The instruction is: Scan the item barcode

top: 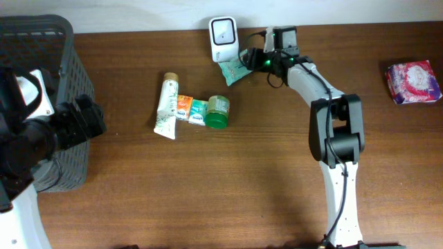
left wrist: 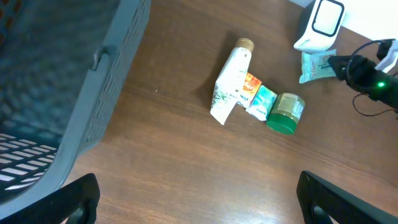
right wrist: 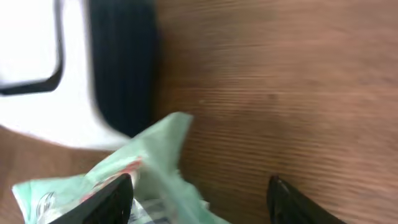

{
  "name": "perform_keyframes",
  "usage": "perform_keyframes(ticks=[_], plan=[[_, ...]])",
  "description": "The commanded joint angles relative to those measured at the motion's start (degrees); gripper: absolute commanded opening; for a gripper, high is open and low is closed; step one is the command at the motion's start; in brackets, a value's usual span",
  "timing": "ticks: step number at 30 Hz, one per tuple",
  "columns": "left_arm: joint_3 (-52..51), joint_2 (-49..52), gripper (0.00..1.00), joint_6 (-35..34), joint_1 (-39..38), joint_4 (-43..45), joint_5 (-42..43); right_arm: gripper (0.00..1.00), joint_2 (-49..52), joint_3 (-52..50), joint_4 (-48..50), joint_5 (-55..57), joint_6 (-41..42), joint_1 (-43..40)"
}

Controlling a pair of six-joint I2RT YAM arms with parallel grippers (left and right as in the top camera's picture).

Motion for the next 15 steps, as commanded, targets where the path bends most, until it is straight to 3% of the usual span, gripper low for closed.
perform_keyframes(ticks=[1,7,9,10,11,12,15], plan=[[-0.11,-0.09,0.99,-0.55,0.28,-0.07,0.00,0.65,0.22,0.57,0.79,-0.94,-10.58,1.73],[-0.11,-0.09,0.99,-0.55,0.28,-0.09,0.00,0.64,0.44,0.55,0.04,-1.01,-11.85,1.68],[-0.11,-0.09,0.99,-0.55,0.28,-0.09,0.00,0.37,0.57,0.55,-3.28,-1.29,-11.85,1.68],[-0.11,-0.09,0.99,-0.55,0.28,-0.09,0.00,0.31,0.57,0.55,-5.53,-2.05,-11.87,1.68],[-0.11,-0.09,0.99,-0.55,0.28,-0.09,0.00,0.09,0.57,0.55,-9.25,-2.03,-12.09,1.68],[-0.11,-0.09,0.99,-0.55,0.28,-0.09,0.00,0.04,0.57,0.55,-11.93,-2.03,-12.07,1.66],[-0.11,-0.09,0.99,-0.55,0.28,-0.09,0.00,0.04,-0.79,0.61,-24.22,-1.77,-12.04,1.51]])
